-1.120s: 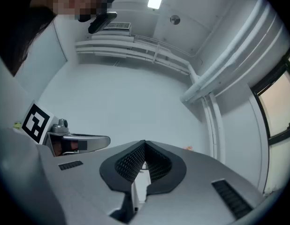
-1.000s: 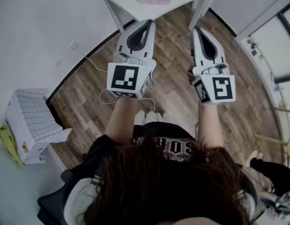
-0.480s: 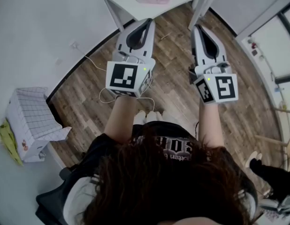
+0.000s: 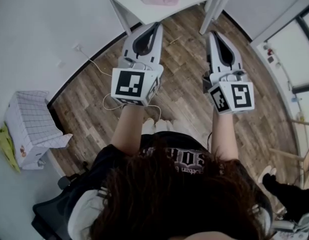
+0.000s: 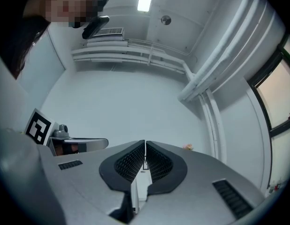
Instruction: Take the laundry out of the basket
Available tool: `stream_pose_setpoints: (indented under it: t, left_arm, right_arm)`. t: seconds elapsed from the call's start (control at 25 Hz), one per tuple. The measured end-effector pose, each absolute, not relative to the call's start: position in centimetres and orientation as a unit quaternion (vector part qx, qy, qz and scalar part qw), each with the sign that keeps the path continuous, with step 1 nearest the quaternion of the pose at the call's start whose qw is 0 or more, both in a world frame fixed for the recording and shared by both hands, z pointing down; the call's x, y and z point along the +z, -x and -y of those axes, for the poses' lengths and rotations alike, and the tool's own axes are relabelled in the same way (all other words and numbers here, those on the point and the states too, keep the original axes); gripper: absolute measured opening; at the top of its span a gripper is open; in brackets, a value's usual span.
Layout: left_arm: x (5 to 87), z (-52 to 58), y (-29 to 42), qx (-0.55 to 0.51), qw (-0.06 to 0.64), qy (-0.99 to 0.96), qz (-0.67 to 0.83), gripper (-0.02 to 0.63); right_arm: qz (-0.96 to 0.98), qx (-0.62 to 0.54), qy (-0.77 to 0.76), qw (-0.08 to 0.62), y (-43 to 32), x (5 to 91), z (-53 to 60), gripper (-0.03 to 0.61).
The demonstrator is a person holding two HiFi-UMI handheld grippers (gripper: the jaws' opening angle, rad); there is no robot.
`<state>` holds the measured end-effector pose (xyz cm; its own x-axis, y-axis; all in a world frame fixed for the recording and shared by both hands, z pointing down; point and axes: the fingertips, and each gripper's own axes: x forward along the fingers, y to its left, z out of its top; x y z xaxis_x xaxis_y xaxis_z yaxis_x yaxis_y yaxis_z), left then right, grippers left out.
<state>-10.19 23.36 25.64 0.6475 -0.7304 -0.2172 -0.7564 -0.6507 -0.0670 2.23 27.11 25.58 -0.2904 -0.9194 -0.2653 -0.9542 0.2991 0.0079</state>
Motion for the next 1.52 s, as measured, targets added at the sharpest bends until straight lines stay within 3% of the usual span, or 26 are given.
stream_pose_setpoints:
  t: [0.6,1.52]
  left_arm:
    - [26.3,-19.6,8.5,0.089,0.074,0.899,-0.423,0.000]
    - [26.0,3.4,4.9,0.083,0.069,0.914,-0.392,0.000]
  right_arm:
    - [-0.805,0.093,0.577,0.099,-3.5,26.0,-23.1,0.028]
    - [-0.803,0.092,0.580,0.099,-5.0,25.6,-0.4,0.028]
